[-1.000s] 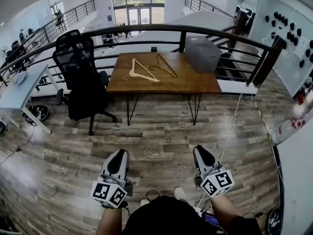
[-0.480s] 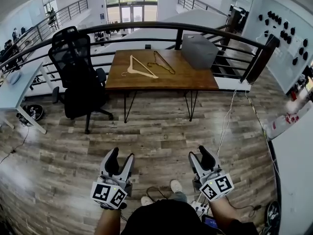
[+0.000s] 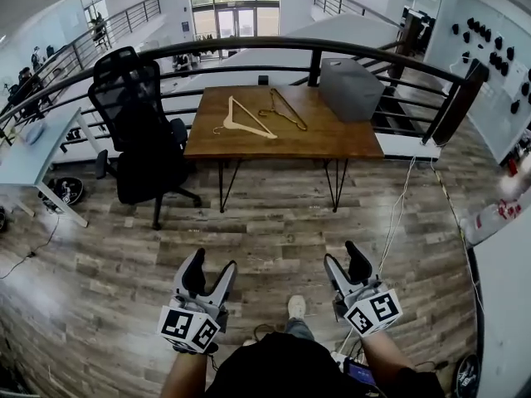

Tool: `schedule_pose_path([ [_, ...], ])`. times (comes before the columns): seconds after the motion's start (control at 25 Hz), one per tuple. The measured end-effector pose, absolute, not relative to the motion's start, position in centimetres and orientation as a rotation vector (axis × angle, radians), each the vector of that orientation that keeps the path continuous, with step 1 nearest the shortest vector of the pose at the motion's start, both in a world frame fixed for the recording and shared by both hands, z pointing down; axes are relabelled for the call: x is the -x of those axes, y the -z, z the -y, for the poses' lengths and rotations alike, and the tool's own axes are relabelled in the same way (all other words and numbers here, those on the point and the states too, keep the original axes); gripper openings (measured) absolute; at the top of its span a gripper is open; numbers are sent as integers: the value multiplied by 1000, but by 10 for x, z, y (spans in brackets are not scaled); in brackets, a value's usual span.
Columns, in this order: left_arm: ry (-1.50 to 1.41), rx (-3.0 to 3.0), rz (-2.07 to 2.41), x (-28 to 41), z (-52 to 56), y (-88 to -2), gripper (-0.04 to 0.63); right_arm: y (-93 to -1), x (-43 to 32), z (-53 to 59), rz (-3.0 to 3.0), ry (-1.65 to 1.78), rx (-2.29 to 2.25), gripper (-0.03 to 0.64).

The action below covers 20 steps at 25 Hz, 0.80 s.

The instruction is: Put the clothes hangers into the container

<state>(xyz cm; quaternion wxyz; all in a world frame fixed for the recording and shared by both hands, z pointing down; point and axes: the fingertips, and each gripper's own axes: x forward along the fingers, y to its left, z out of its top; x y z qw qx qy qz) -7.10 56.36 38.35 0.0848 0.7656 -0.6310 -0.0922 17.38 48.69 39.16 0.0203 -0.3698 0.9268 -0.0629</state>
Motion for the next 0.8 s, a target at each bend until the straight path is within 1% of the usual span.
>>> schedule_pose_path([
  [0.4, 266, -2233, 2007, 56, -467, -368, 304, -394, -184, -357, -2863, 217, 1032, 238],
  [0.68, 310, -2184, 2063, 44, -415, -380, 304, -418, -212, -300, -2873, 270, 1051, 238],
  [0.8, 319, -2171, 2055, 33, -387, -374, 304, -410, -233, -273, -2861, 289, 1094, 238],
])
